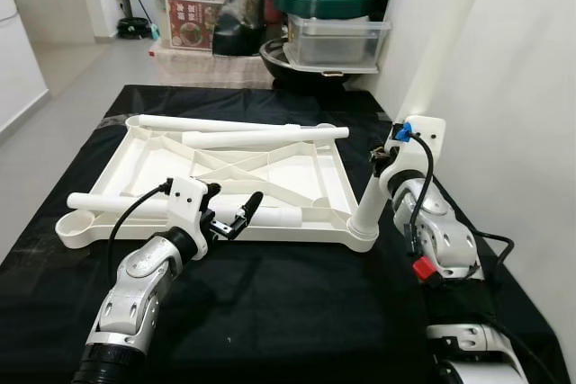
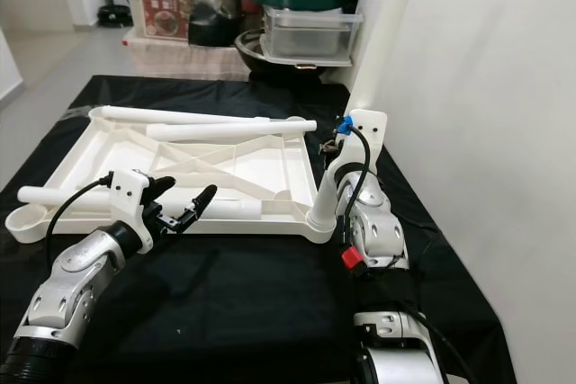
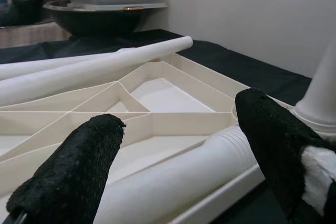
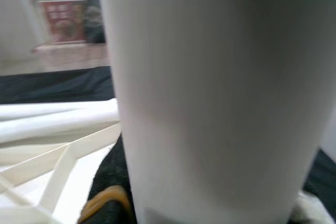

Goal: Building children table

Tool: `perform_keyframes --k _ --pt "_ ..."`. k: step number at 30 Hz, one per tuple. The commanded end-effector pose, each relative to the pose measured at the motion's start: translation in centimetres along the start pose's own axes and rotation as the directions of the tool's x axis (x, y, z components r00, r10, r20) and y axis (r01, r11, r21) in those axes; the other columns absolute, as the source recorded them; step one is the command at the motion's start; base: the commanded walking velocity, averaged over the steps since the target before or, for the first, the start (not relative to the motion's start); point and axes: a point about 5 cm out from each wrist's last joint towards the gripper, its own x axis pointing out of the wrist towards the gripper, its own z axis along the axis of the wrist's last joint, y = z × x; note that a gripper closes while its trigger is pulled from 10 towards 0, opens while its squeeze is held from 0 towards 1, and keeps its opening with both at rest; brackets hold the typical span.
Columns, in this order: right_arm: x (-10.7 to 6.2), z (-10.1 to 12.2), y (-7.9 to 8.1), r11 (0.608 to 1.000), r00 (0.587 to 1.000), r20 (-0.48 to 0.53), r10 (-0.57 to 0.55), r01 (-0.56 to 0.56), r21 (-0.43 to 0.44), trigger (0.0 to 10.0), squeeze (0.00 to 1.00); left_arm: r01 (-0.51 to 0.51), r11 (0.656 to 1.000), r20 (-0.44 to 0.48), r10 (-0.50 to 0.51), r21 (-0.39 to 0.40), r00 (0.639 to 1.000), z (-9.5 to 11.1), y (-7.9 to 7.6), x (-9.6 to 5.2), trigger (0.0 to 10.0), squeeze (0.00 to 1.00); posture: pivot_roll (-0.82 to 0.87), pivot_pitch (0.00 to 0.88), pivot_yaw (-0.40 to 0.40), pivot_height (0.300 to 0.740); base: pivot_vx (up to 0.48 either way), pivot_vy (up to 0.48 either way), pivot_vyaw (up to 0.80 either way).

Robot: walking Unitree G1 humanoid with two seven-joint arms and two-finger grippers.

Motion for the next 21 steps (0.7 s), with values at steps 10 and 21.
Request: perform_keyframes --k 10,21 --pt "-0.5 2.5 0.6 0.792 0.799 -0.002 0.602 -0.597 -0.126 10.0 0.0 0.01 1.0 -0.006 -0.01 0.002 1.0 -0.1 -0.2 0.3 10.0 0.0 0.01 0.0 -0.104 0.74 0.0 0.0 0.0" --pt "-5.3 0.3 0.9 0.356 0.416 -0.285 0.863 -0.903 -0.242 6.9 0.0 0.008 1.0 -0.007 -0.008 0.003 1.0 -0.2 -0.2 0.2 10.0 0.0 0.01 0.0 -0.101 0.74 0.0 0.0 0.0"
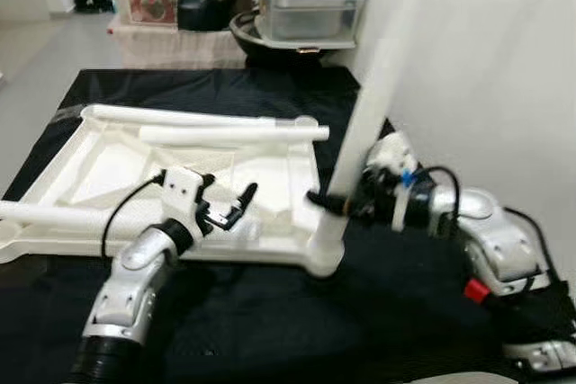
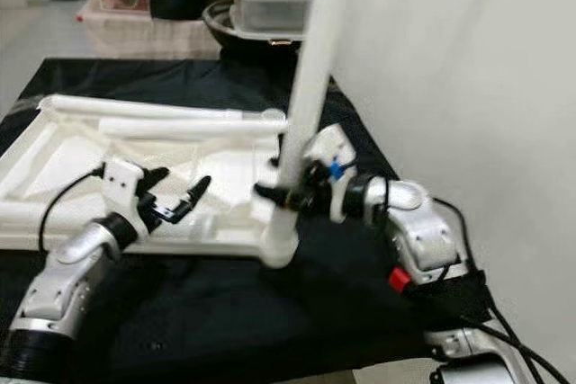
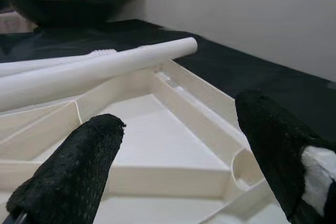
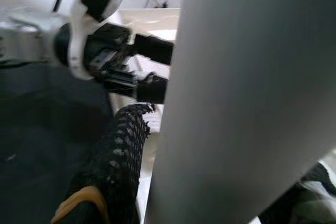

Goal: Building children table

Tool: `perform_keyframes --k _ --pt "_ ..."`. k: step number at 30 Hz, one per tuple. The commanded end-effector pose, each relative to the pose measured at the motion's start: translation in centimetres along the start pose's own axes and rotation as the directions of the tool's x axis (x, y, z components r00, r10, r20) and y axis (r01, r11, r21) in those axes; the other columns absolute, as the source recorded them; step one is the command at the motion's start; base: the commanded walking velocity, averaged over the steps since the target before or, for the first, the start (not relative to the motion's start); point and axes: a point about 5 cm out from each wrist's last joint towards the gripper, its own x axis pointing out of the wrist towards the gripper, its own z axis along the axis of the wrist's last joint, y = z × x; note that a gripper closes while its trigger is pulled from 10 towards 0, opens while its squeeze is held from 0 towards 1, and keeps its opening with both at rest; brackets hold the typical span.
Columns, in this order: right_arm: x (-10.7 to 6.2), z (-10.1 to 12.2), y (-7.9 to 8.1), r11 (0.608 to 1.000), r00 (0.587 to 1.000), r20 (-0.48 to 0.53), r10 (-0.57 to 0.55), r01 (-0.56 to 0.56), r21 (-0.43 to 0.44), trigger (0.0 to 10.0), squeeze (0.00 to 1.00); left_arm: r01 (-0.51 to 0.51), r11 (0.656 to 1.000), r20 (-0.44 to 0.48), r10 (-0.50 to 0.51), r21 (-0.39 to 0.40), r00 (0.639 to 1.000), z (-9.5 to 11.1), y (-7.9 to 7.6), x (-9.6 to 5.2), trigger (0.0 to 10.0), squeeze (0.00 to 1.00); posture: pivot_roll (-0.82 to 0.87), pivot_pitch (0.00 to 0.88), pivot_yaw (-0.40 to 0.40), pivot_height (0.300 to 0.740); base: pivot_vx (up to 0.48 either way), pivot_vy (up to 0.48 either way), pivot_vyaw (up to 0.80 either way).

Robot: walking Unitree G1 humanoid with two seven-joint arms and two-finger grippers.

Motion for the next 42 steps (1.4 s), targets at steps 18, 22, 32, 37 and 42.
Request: perform_keyframes --k 18,22,32,37,42 --pt "-1.2 -7.4 -4.6 0.198 0.346 -0.356 -0.868 0.899 0.391 0.0 0.0 -0.002 1.0 -0.022 0.002 0.008 1.0 -0.4 0.1 -0.2 10.0 0.0 0.01 0.0 -0.097 0.74 0.0 0.0 0.0" --pt "1.6 -5.6 -2.9 0.36 0.498 -0.263 -0.826 0.826 0.433 10.0 0.0 -0.001 1.0 -0.022 0.001 0.009 1.0 -0.3 0.2 -0.1 10.0 0.0 0.01 0.0 -0.09 0.74 0.0 0.0 0.0" --pt "1.8 -2.2 -5.7 0.487 0.575 -0.099 -0.812 0.762 0.428 10.0 1.0 0.007 1.0 -0.018 -0.007 0.012 1.0 -0.2 0.1 0.1 10.0 0.0 0.01 0.0 -0.092 0.74 0.0 0.0 0.0" --pt "0.5 2.6 -3.7 0.946 0.931 0.222 -0.29 0.243 0.214 10.0 0.0 0.001 1.0 -0.02 -0.001 0.016 1.0 -0.2 0.3 -0.1 10.0 0.0 0.02 0.0 -0.098 0.74 0.0 0.0 0.0" --pt "-0.5 1.8 -2.3 0.989 0.98 0.173 -0.099 0.077 0.13 10.0 0.0 -0.005 1.0 -0.016 0.005 0.017 1.0 -0.1 0.4 -0.2 10.0 0.0 0.03 0.0 -0.109 0.74 0.0 0.0 0.0"
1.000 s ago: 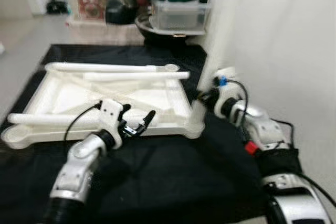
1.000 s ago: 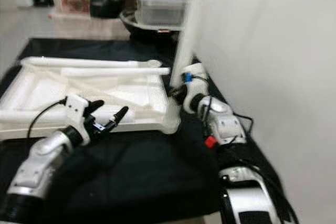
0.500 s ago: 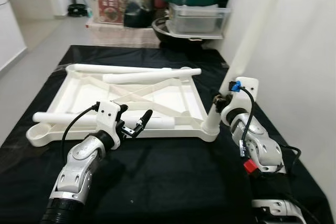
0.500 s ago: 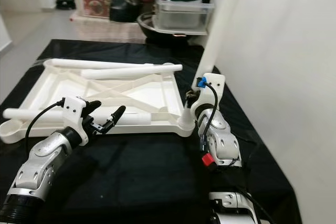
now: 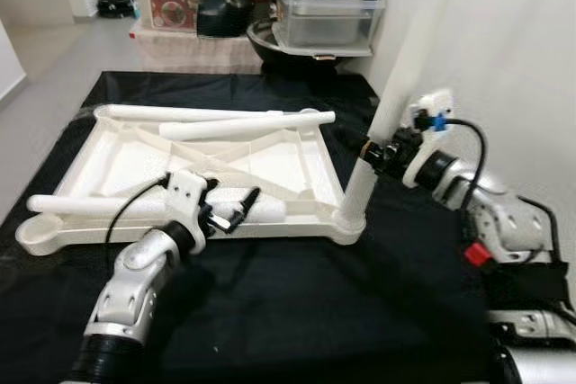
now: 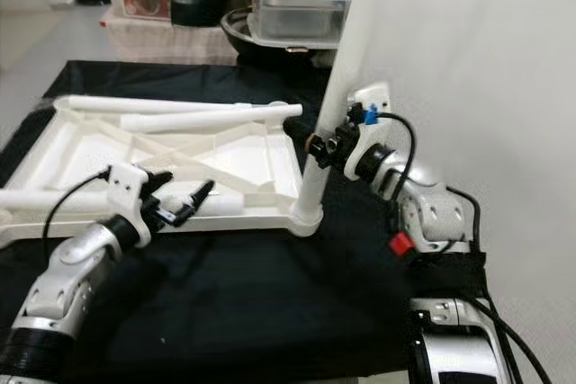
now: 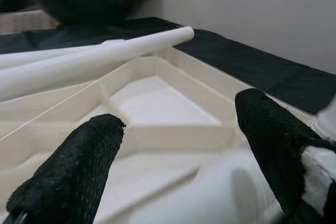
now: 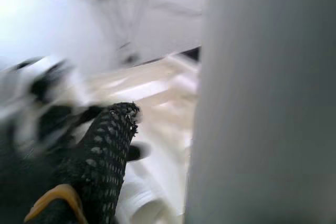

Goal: Building children table

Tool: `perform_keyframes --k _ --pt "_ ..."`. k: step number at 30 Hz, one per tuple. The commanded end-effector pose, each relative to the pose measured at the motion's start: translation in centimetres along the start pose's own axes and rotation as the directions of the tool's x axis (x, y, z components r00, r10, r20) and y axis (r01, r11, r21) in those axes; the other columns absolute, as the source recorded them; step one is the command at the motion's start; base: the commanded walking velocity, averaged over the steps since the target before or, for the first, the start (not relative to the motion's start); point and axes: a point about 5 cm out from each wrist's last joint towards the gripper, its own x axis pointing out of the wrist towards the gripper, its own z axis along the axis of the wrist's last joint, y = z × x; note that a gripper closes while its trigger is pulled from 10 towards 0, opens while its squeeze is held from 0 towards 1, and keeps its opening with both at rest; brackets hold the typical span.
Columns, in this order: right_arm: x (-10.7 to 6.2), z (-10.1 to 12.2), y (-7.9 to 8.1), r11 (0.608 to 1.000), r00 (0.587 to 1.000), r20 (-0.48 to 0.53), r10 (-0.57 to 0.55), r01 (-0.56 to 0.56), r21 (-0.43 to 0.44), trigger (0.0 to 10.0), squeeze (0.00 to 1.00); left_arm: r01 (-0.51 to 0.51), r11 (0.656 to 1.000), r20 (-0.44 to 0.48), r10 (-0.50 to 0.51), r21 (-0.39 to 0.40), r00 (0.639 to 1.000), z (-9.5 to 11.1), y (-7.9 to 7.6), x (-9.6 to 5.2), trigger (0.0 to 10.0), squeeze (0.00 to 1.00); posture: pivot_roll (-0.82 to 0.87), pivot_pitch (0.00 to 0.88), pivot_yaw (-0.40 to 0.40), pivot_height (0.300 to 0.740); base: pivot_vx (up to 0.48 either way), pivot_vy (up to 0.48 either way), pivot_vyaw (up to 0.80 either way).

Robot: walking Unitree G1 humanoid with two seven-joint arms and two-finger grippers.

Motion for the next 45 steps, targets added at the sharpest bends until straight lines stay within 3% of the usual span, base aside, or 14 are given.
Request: perform_keyframes --k 1,4,6,13,18,23,24,25,27,28,31,32,39,45 --pt "0.2 -0.2 0.6 0.998 0.998 -0.017 0.065 -0.065 -0.004 10.0 0.0 0.001 1.0 -0.008 -0.001 0.007 1.0 -0.1 0.0 -0.2 10.0 0.0 0.03 0.0 -0.109 0.74 0.0 0.0 0.0" --pt "0.3 -0.6 0.4 0.997 0.997 -0.023 0.075 -0.075 0.01 8.7 0.0 -0.002 1.0 -0.008 0.002 0.007 1.0 -0.2 -0.1 -0.3 10.0 0.0 0.03 0.0 -0.107 0.74 0.0 0.0 0.0" --pt "0.4 -1.4 -0.4 0.999 0.999 -0.035 0.018 -0.017 0.031 0.0 0.0 -0.001 1.0 -0.011 0.001 0.008 1.0 -0.3 -0.1 -0.3 10.0 0.0 0.03 0.0 -0.104 0.74 0.0 0.0 0.0" --pt "0.2 -2.7 -3.5 0.952 0.948 -0.117 -0.295 0.302 0.053 0.0 0.0 0.0 1.0 -0.012 0.0 0.009 1.0 -0.2 0.0 -0.3 10.0 0.0 0.02 0.0 -0.099 0.74 0.0 0.0 0.0" --pt "-1.4 -5.0 -6.2 0.56 0.558 -0.233 -0.797 0.826 0.063 0.0 0.0 0.006 1.0 -0.012 -0.006 0.008 1.0 -0.2 -0.2 -0.2 10.0 0.0 0.02 0.0 -0.099 0.74 0.0 0.0 0.0" --pt "-0.4 -6.2 -3.5 0.479 0.479 -0.248 -0.842 0.875 0.065 0.0 0.0 0.004 1.0 -0.015 -0.004 0.004 1.0 -0.3 -0.2 -0.2 10.0 0.0 0.02 0.0 -0.093 0.74 0.0 0.0 0.0" --pt "-0.4 -6.2 -3.5 0.479 0.479 -0.248 -0.842 0.875 0.065 0.0 0.0 0.004 1.0 -0.015 -0.004 0.004 1.0 -0.3 -0.2 -0.2 10.0 0.0 0.02 0.0 -0.093 0.74 0.0 0.0 0.0" --pt "0.8 -6.2 -2.3 0.533 0.533 -0.247 -0.809 0.843 0.072 10.0 0.0 0.007 1.0 -0.018 -0.007 0.005 1.0 -0.4 -0.2 -0.2 10.0 0.0 0.02 0.0 -0.09 0.74 0.0 0.0 0.0" --pt "2.1 -5.8 -1.4 0.613 0.608 -0.225 -0.761 0.788 0.055 10.0 0.0 0.01 1.0 -0.02 -0.01 0.006 1.0 -0.4 -0.2 -0.2 10.0 0.0 0.02 0.0 -0.088 0.74 0.0 0.0 0.0" --pt "2.1 -5.0 -1.8 0.627 0.628 -0.173 -0.758 0.776 0.07 10.0 1.0 0.011 1.0 -0.019 -0.011 0.007 1.0 -0.3 -0.2 -0.1 10.0 0.0 0.01 0.0 -0.089 0.74 0.0 0.0 0.0" --pt "2.0 -4.4 -2.4 0.616 0.621 -0.148 -0.77 0.783 0.081 10.0 1.0 0.01 1.0 -0.018 -0.01 0.007 1.0 -0.3 -0.2 -0.1 10.0 0.0 0.01 0.0 -0.089 0.74 0.0 0.0 0.0" --pt "1.7 -2.6 -3.9 0.631 0.638 -0.074 -0.766 0.77 0.099 10.0 0.0 0.011 1.0 -0.015 -0.011 0.008 1.0 -0.2 -0.2 0.0 10.0 0.0 0.01 0.0 -0.09 0.74 0.0 0.0 0.0" --pt "1.1 0.3 -1.7 0.964 0.963 0.07 -0.26 0.264 -0.043 10.0 0.0 0.014 1.0 -0.014 -0.014 0.003 1.0 -0.4 -0.4 0.0 10.0 0.0 0.01 0.0 -0.096 0.74 0.0 0.0 0.0" --pt "-0.7 -0.4 -0.2 0.997 0.998 -0.044 -0.038 0.034 -0.073 10.0 0.0 0.006 1.0 -0.011 -0.006 -0.001 1.0 -0.3 -0.2 -0.1 10.0 0.0 0.01 0.0 -0.099 0.74 0.0 0.0 0.0"
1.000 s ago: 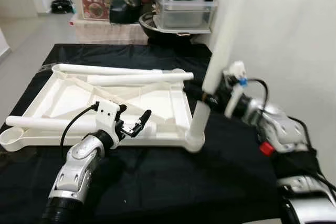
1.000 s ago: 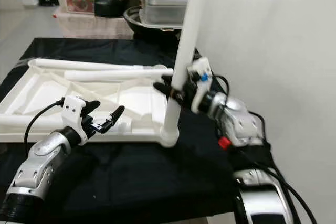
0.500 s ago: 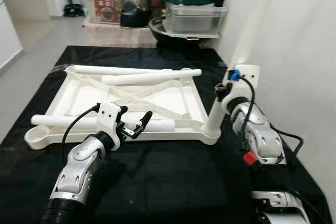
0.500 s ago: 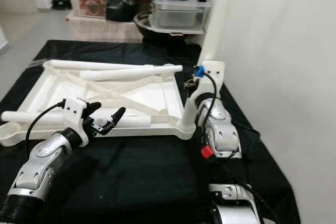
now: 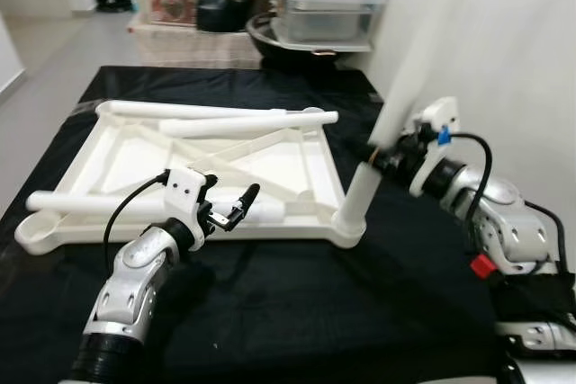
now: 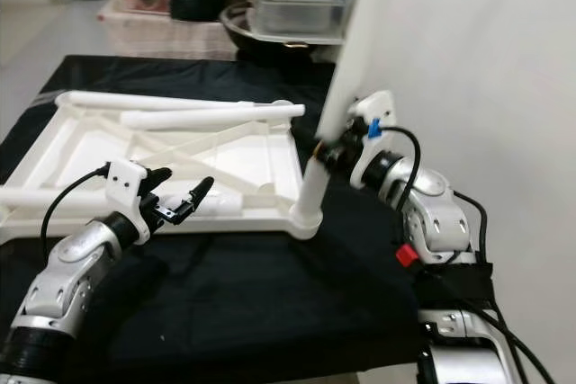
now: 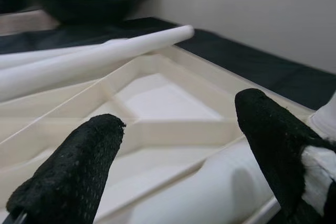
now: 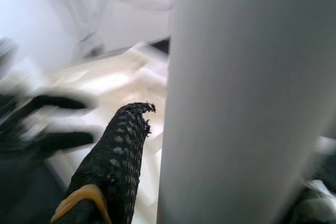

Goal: Building children table

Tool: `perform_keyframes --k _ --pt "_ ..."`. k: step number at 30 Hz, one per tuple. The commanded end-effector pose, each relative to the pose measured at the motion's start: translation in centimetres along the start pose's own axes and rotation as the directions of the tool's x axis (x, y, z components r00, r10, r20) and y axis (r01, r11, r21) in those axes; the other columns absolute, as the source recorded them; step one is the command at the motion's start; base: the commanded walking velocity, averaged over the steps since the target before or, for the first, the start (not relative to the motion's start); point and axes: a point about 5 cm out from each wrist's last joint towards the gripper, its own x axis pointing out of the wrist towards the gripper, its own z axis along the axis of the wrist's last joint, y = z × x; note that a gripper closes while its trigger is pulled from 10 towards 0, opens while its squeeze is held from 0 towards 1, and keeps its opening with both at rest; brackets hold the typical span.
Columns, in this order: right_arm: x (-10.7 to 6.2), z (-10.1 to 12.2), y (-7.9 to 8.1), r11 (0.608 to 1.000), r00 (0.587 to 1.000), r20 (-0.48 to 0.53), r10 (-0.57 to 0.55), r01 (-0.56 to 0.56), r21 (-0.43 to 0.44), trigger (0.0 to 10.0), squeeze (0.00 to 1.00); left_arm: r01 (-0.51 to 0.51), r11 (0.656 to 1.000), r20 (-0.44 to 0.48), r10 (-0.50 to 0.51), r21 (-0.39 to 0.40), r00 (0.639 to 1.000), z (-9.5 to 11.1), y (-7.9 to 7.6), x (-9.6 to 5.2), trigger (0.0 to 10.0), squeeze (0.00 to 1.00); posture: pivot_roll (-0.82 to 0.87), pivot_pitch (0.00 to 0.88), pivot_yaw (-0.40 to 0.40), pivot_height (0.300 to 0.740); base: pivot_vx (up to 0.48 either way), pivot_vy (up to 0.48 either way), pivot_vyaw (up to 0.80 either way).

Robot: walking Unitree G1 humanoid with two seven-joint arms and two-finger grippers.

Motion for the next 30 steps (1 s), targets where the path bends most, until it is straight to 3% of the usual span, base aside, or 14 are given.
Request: perform_keyframes --k 1,5,6,13,16,17,18,22,23,25,26,27,28,30 --pt "0.3 -0.3 1.0 0.995 0.994 -0.032 0.102 -0.103 -0.011 10.0 0.0 0.0 1.0 -0.016 0.0 0.002 1.0 -0.3 0.0 -0.1 10.0 0.0 0.01 0.0 -0.099 0.74 0.0 0.0 0.0" --pt "0.4 -1.4 0.9 0.994 0.99 -0.082 0.112 -0.113 -0.007 10.0 0.0 0.0 1.0 -0.021 0.001 0.005 1.0 -0.5 -0.1 -0.2 10.0 0.0 0.01 0.0 -0.099 0.74 0.0 0.0 0.0" --pt "0.8 -1.6 0.0 0.999 0.996 -0.081 0.034 -0.034 0.006 0.0 0.0 -0.001 1.0 -0.022 0.001 0.005 1.0 -0.5 -0.1 -0.2 10.0 0.0 0.01 0.0 -0.099 0.74 0.0 0.0 0.0" --pt "1.0 -2.7 -4.0 0.923 0.919 -0.136 -0.37 0.38 0.06 0.0 0.0 -0.002 1.0 -0.024 0.002 0.009 1.0 -0.5 0.0 -0.3 10.0 0.0 0.02 0.0 -0.097 0.74 0.0 0.0 0.0" --pt "-0.1 -3.5 -6.2 0.665 0.678 -0.165 -0.717 0.735 0.13 0.0 0.0 -0.005 1.0 -0.024 0.005 0.012 1.0 -0.5 0.2 -0.3 10.0 0.0 0.02 0.0 -0.102 0.74 0.0 0.0 0.0" --pt "-0.1 -3.5 -6.2 0.665 0.678 -0.165 -0.717 0.735 0.13 0.0 0.0 -0.005 1.0 -0.024 0.005 0.012 1.0 -0.5 0.2 -0.3 10.0 0.0 0.02 0.0 -0.102 0.74 0.0 0.0 0.0" --pt "-0.8 -5.7 -5.2 0.448 0.487 -0.248 -0.837 0.871 0.201 0.0 0.0 -0.013 1.0 -0.024 0.013 0.007 1.0 -0.6 0.1 -0.3 10.0 0.0 0.02 0.0 -0.103 0.74 0.0 0.0 0.0" --pt "0.3 -7.3 -3.2 0.443 0.489 -0.308 -0.816 0.872 0.208 0.0 0.0 -0.001 1.0 -0.023 0.001 0.002 1.0 -0.6 -0.4 -0.2 10.0 0.0 0.02 0.0 -0.097 0.74 0.0 0.0 0.0" --pt "1.3 -7.0 -2.3 0.518 0.556 -0.292 -0.778 0.831 0.203 10.0 0.0 0.004 1.0 -0.025 -0.004 0.004 1.0 -0.7 -0.4 -0.3 10.0 0.0 0.02 0.0 -0.097 0.74 0.0 0.0 0.0" --pt "1.3 -7.0 -2.3 0.518 0.556 -0.292 -0.778 0.831 0.203 10.0 0.0 0.004 1.0 -0.025 -0.004 0.004 1.0 -0.7 -0.4 -0.3 10.0 0.0 0.02 0.0 -0.097 0.74 0.0 0.0 0.0" --pt "2.5 -5.8 -2.0 0.591 0.623 -0.233 -0.746 0.782 0.199 10.0 0.0 0.001 1.0 -0.026 -0.001 0.009 1.0 -0.6 -0.1 -0.3 10.0 0.0 0.01 0.0 -0.101 0.74 0.0 0.0 0.0" --pt "2.7 -5.1 -2.3 0.597 0.628 -0.201 -0.751 0.777 0.199 10.0 0.0 -0.005 1.0 -0.025 0.005 0.011 1.0 -0.5 0.2 -0.3 10.0 0.0 0.01 0.0 -0.101 0.74 0.0 0.0 0.0" --pt "2.7 -4.0 -2.9 0.614 0.641 -0.16 -0.751 0.766 0.188 10.0 1.0 -0.009 1.0 -0.023 0.01 0.012 1.0 -0.5 0.3 -0.3 10.0 0.0 0.01 0.0 -0.102 0.74 0.0 0.0 0.0" --pt "2.6 -2.8 -3.6 0.634 0.655 -0.122 -0.746 0.754 0.172 10.0 1.0 -0.012 1.0 -0.02 0.012 0.013 1.0 -0.4 0.3 -0.2 10.0 0.0 0.01 0.0 -0.104 0.74 0.0 0.0 0.0"
